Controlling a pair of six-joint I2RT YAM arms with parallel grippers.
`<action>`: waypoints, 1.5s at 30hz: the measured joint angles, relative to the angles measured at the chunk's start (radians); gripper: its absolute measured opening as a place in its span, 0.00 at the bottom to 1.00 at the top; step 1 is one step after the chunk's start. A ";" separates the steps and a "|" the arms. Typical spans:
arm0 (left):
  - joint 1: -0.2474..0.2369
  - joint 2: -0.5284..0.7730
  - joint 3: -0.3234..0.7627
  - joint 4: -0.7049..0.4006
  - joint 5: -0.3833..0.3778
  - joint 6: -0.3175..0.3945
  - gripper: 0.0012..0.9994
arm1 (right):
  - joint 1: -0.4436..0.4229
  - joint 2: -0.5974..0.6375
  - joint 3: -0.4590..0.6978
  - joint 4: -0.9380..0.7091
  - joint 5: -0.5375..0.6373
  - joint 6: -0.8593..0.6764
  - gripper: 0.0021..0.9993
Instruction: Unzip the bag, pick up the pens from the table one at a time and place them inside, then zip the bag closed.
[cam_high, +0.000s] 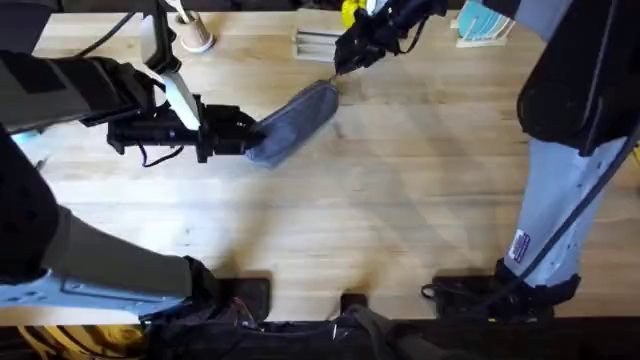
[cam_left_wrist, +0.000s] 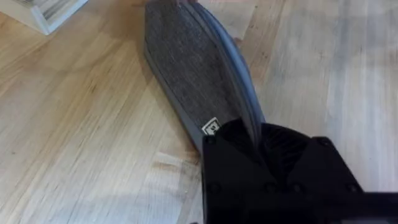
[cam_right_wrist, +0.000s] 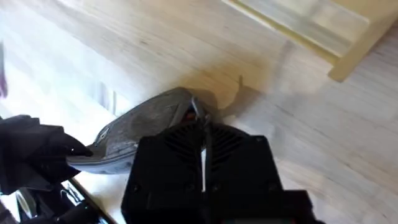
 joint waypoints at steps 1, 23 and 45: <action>0.000 0.000 0.000 0.000 0.000 0.000 0.04 | -0.004 0.009 0.000 0.000 -0.003 0.007 0.03; -0.002 0.000 0.000 -0.006 -0.003 0.000 0.04 | -0.083 0.019 0.148 -0.143 0.115 0.002 0.99; 0.048 0.000 0.000 0.023 0.003 0.001 0.43 | -0.074 -0.291 0.245 -0.305 0.365 -0.150 0.99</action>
